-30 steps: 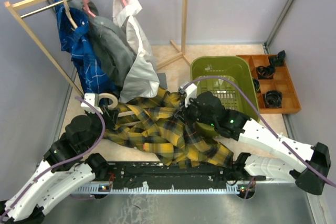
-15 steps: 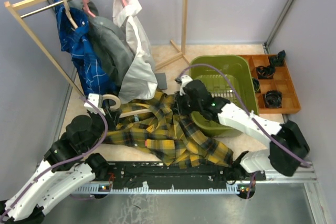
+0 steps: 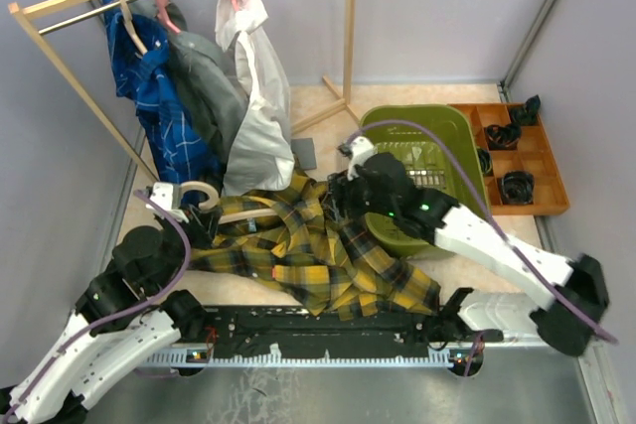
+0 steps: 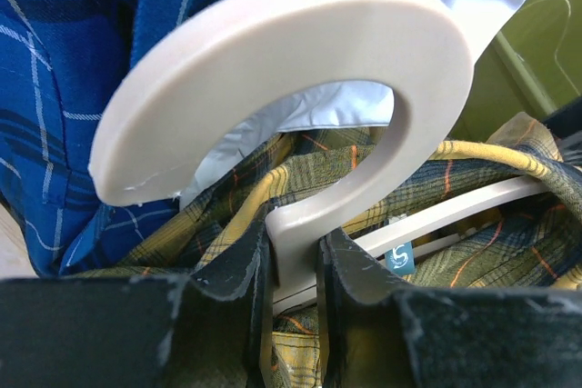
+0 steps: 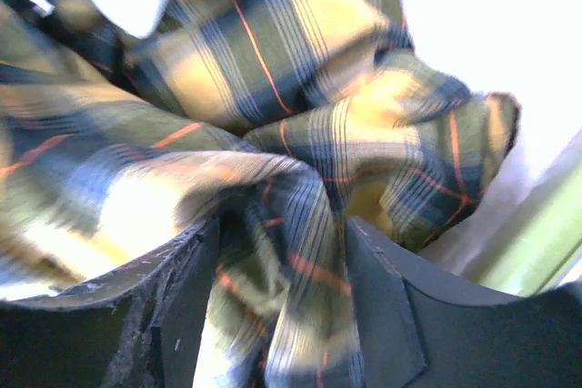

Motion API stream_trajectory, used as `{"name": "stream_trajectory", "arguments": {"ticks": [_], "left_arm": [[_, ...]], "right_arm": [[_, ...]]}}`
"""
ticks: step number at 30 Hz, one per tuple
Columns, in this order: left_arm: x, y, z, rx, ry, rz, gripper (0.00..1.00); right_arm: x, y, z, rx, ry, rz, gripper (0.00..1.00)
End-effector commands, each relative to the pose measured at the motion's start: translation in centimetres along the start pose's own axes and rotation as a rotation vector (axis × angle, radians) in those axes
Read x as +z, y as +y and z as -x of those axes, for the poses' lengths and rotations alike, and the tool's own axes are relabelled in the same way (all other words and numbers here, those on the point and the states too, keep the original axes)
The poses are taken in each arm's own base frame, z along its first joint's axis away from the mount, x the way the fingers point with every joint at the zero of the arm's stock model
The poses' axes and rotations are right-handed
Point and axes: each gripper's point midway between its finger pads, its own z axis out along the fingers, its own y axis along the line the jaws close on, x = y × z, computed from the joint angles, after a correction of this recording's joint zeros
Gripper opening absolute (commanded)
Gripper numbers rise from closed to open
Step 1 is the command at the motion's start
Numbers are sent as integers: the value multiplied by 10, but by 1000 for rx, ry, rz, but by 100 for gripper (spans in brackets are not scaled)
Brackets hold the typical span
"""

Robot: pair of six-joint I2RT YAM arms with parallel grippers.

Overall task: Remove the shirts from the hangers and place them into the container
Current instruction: Remove the shirt from the hanger.

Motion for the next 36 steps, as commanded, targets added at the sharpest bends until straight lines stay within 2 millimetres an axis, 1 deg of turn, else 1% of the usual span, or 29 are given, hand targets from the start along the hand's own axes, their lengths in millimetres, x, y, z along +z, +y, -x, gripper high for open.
{"name": "stream_trajectory", "arguments": {"ticks": [1, 3, 5, 8, 11, 13, 14, 15, 17, 18, 20, 21, 22, 23, 26, 28, 30, 33, 34, 36], "left_arm": [[-2, 1, 14, -40, -55, 12, 0], [-2, 1, 14, -39, -52, 13, 0], [-1, 1, 13, -35, -47, 15, 0], [1, 1, 11, -30, -35, 19, 0], [2, 0, 10, -28, -32, 20, 0], [2, 1, 10, -30, -33, 24, 0], [2, 1, 10, -28, -31, 25, 0], [2, 1, 10, -30, -31, 25, 0], [2, 2, 10, -31, -31, 28, 0], [2, 1, 10, -31, -30, 27, 0], [3, 2, 9, -28, -27, 29, 0], [2, 1, 9, -30, -27, 27, 0], [2, 1, 9, -29, -26, 28, 0], [2, 2, 9, -30, -28, 29, 0], [2, 2, 9, -29, -28, 27, 0], [3, 0, 8, -27, -26, 19, 0], [4, -3, 8, -22, -23, 7, 0], [5, -10, 8, -11, -15, -34, 0], [5, -13, 8, -7, -15, -48, 0], [5, -21, 8, 5, -13, -93, 0]], "right_arm": [[-67, 14, 59, 0, -306, 42, 60], [-85, 25, 63, -11, -361, 107, 64], [-97, 36, 66, -17, -387, 169, 65], [-105, 62, 68, -58, -390, 257, 65], [-97, 92, 61, -161, -349, 277, 66], [-83, 101, 58, -228, -313, 216, 69], [-74, 101, 56, -251, -293, 173, 70], [-61, 100, 52, -276, -262, 124, 71], [-50, 99, 51, -306, -235, 58, 73], [-40, 97, 48, -327, -210, 18, 74], [-30, 90, 50, -343, -203, -70, 73], [-28, 86, 53, -337, -208, -105, 66], [-27, 80, 57, -319, -224, -146, 52], [-28, 78, 59, -300, -236, -161, 44], [-37, 80, 69, -243, -305, -139, 31], [-42, 77, 70, -199, -339, -102, 17], [-44, 60, 69, -116, -338, -106, 1], [-45, 27, 64, -46, -309, -179, 0], [-43, 19, 61, -34, -299, -196, 0], [-36, 9, 53, -23, -275, -204, 2]]}}
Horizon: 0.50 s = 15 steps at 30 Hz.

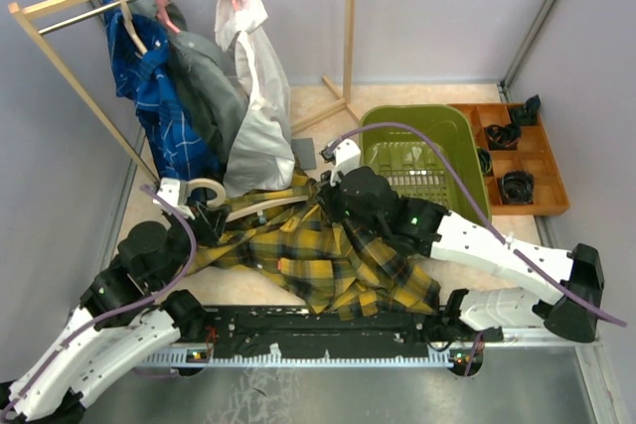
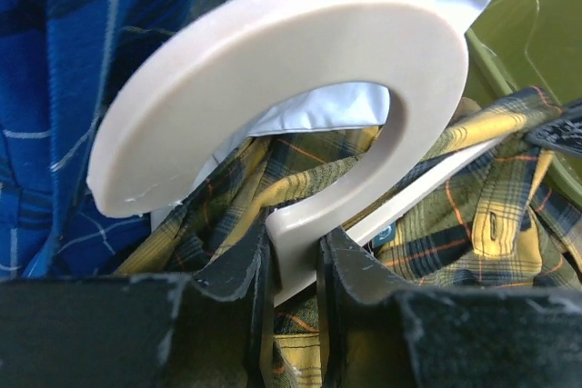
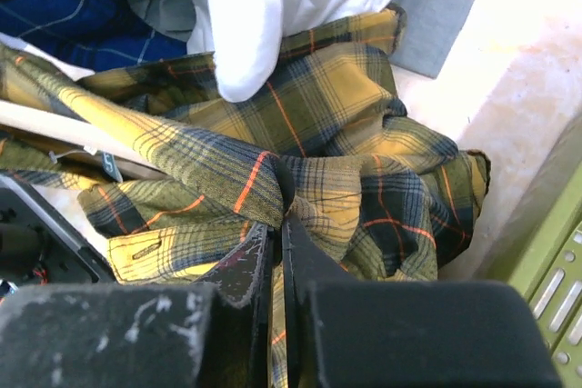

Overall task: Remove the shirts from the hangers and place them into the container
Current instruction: Remove the shirt from the hanger.

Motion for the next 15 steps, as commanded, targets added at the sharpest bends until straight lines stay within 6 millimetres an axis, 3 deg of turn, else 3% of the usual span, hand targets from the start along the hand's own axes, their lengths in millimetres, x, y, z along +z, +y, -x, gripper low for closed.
{"name": "stream_trajectory", "arguments": {"ticks": [1, 7, 12, 15], "left_arm": [[-1, -14, 7, 32, -18, -85, 0], [-4, -23, 8, 38, -27, -140, 0], [-7, -28, 11, 36, -48, -177, 0], [-10, -29, 13, 31, -57, -189, 0]], "right_arm": [[7, -42, -3, 84, -8, -130, 3], [15, -89, -23, 128, 42, -351, 6], [31, -63, -34, 111, 97, -198, 14], [39, -71, -43, 104, 138, -250, 18]]}}
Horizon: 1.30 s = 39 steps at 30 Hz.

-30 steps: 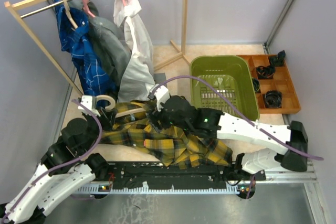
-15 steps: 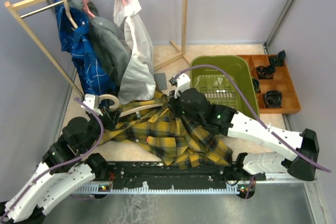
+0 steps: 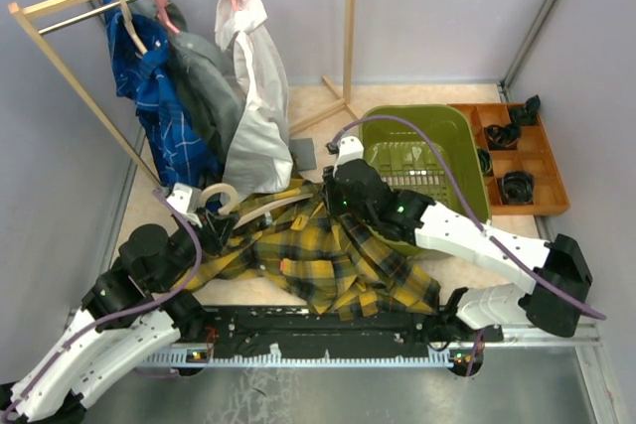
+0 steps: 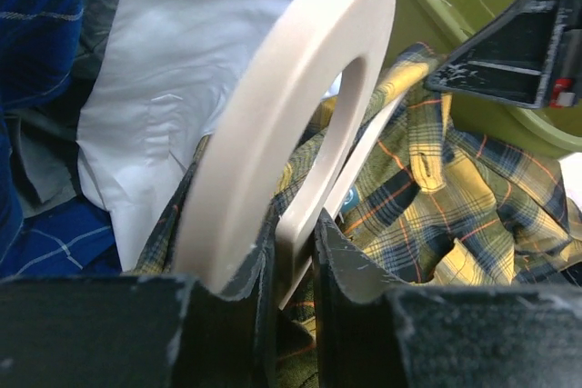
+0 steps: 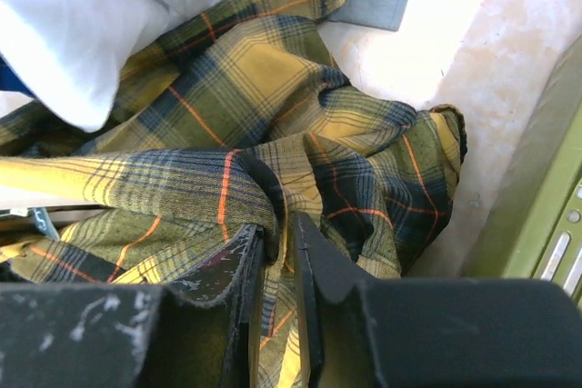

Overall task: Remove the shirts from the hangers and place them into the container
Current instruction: Remove the shirt from the hanger.

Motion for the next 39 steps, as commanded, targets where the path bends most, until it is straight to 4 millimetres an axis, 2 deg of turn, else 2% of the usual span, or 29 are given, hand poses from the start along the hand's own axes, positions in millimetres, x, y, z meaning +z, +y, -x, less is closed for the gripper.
{"name": "stream_trajectory", "arguments": {"ticks": [1, 3, 5, 8, 10, 12, 14, 15, 17, 18, 19, 21, 23, 26, 28, 31, 33, 37, 39], "left_arm": [[-8, -6, 28, -18, -114, -37, 0], [-11, -7, 31, -20, -130, -48, 0], [-14, -9, 33, -18, -150, -62, 0], [-15, -6, 34, -21, -162, -54, 0], [-14, -5, 34, -22, -160, -44, 0], [-12, -3, 32, -21, -149, -29, 0], [-10, -2, 30, -21, -134, -18, 0], [-10, -2, 30, -19, -130, -18, 0], [-9, -5, 28, -15, -121, -31, 0], [-8, -7, 28, -9, -118, -45, 0], [-8, -9, 28, -5, -118, -58, 0], [-8, -21, 26, 20, -111, -125, 0], [-7, -32, 28, 51, -112, -186, 0], [-7, -56, 30, 112, -59, -311, 0], [-8, -67, 30, 132, -12, -360, 0], [-10, -76, 30, 146, 4, -410, 0], [-15, -75, 36, 124, -24, -408, 0], [-27, -66, 53, 105, -168, -380, 0], [-36, -63, 59, 93, -223, -378, 0]], "right_arm": [[15, -37, -11, -28, 52, -165, 19], [16, -40, -9, -18, 47, -185, 23], [17, -32, -5, -2, 23, -143, 40], [16, -8, 4, 32, -25, -9, 51], [10, 17, 14, 55, -63, 134, 57], [0, 42, 19, 64, -93, 287, 60], [-4, 53, 20, 67, -89, 350, 56], [-2, 46, 20, 79, -78, 301, 48], [7, 6, 23, 98, -86, 56, 28], [7, -13, 25, 112, -103, -54, 24], [3, -24, 29, 131, -127, -111, 23], [-4, -33, 37, 157, -194, -123, 21], [-12, -29, 56, 185, -249, -73, 18], [-10, -35, 67, 152, -211, -134, 18], [-1, -49, 61, 105, -144, -221, 19], [9, -49, 56, 67, -104, -214, 24], [17, -47, 46, 56, -63, -180, 27], [28, -63, 18, 63, 7, -216, 30], [34, -62, 7, 85, 44, -176, 33]]}}
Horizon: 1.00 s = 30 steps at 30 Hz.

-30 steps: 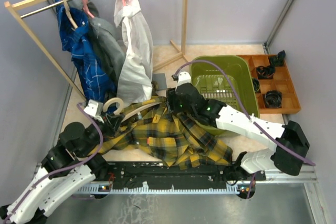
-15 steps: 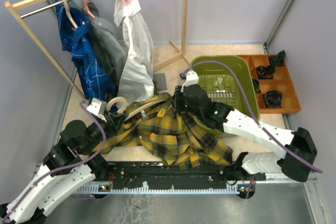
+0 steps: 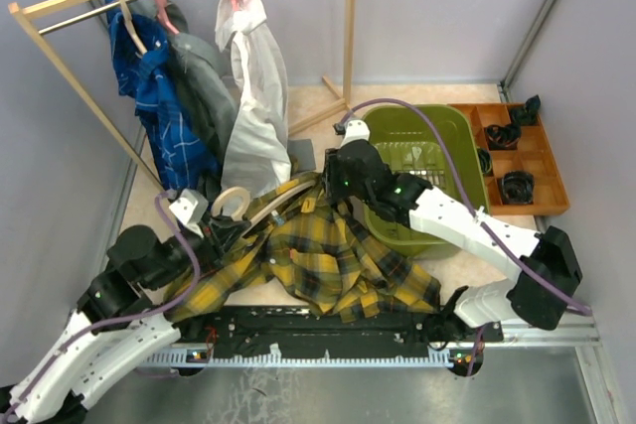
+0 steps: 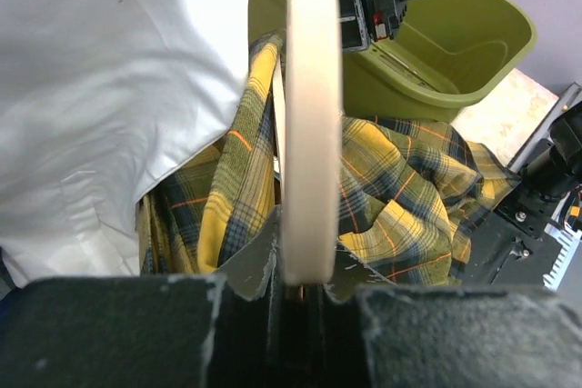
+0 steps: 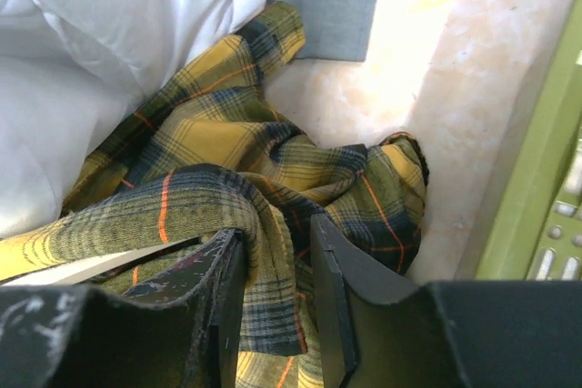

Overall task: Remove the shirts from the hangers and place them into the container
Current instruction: Remove the shirt from the hanger.

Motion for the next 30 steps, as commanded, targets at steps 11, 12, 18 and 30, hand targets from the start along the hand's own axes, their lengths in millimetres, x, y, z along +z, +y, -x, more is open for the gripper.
{"name": "stream_trajectory", "arguments": {"ticks": [11, 12, 18, 30], "left_arm": [[-39, -10, 61, -18, -302, -32, 0], [-40, -10, 62, -16, -306, -32, 0], [-33, 0, 47, -5, -215, 23, 0], [-14, -14, 33, 23, -91, -62, 0]], "right_arm": [[28, 11, -41, 112, 143, 220, 45], [26, 13, -39, 100, 133, 239, 47], [-22, 59, -15, 25, -30, 600, 76], [-61, 49, 0, -445, -365, 631, 94]]}}
